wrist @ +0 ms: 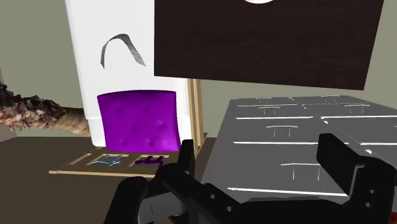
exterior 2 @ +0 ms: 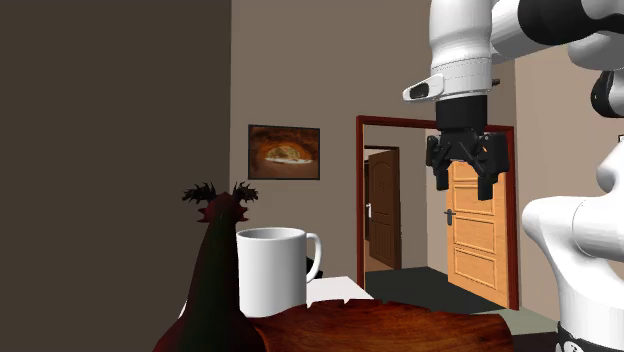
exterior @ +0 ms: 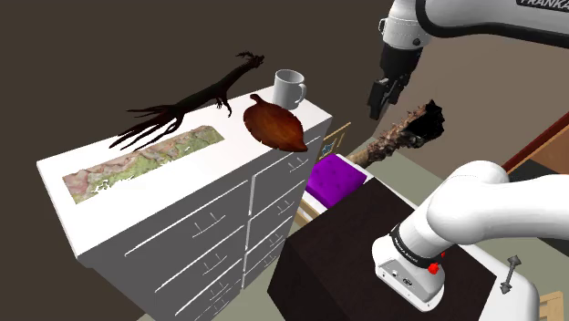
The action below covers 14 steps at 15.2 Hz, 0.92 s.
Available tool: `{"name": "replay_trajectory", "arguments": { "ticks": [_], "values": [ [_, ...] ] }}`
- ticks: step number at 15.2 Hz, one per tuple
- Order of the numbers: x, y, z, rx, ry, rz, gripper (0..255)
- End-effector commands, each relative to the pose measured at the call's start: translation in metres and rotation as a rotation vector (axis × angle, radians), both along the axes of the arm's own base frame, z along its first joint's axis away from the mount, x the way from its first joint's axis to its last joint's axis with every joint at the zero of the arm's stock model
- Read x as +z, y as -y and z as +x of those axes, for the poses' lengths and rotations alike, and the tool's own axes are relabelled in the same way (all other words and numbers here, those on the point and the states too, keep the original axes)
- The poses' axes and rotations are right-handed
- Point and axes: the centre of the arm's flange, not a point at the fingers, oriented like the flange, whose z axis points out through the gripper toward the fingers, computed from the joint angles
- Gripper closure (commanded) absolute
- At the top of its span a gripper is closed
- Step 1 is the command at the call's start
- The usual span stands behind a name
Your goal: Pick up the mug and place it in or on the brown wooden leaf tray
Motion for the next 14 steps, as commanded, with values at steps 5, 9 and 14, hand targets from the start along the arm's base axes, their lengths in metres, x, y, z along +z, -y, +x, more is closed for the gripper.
{"name": "replay_trajectory", "arguments": {
  "ticks": [5,9,14],
  "values": [
    [-0.007,0.007,0.051,0.005,0.005,0.025,0],
    [-0.015,0.013,0.102,0.009,0.01,0.049,0],
    [-0.024,0.02,0.167,0.015,0.017,0.08,0]
  ]
}}
